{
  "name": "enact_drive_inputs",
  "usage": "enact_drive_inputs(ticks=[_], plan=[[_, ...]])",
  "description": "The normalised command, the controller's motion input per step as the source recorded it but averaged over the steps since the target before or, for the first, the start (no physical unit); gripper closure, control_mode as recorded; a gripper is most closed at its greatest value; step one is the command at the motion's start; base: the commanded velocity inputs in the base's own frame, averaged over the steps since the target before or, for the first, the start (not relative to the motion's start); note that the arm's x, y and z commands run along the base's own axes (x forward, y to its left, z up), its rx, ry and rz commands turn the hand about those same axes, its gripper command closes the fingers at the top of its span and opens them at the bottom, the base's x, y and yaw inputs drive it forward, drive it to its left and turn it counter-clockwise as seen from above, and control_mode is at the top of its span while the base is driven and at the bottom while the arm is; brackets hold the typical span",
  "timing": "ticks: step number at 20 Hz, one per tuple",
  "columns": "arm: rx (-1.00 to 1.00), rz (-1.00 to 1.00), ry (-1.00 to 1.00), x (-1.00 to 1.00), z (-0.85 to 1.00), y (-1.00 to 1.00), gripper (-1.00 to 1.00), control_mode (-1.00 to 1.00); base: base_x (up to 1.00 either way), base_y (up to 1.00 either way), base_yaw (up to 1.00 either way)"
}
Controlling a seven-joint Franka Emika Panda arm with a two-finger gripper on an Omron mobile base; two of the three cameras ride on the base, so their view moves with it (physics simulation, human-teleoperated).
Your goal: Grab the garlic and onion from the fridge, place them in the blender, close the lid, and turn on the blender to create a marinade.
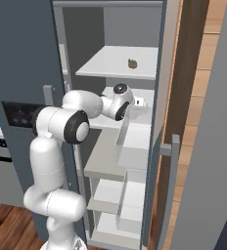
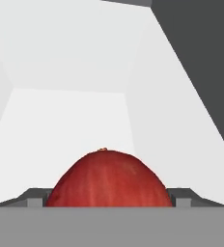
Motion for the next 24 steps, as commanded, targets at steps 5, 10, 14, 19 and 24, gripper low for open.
enact_drive_inputs(ticks=[5, 10, 14, 19, 24], plan=[[0.00, 0.03, -0.03, -0.06, -0.24, 0.00, 1.00, -1.00, 0.00, 0.00, 0.00], [0.00, 0.02, -0.05, -0.26, -0.02, 0.00, 1.00, -1.00, 0.00, 0.00, 0.00], [0.00, 0.00, -0.09, -0.80, 0.13, 0.00, 1.00, -1.00, 0.00, 0.00, 0.00], [0.00, 0.00, -0.05, -1.00, 0.26, 0.10, 1.00, -1.00, 0.00, 0.00, 0.00], [0.00, 0.00, 0.01, -0.80, 0.63, 0.49, 1.00, -1.00, 0.00, 0.00, 0.00]])
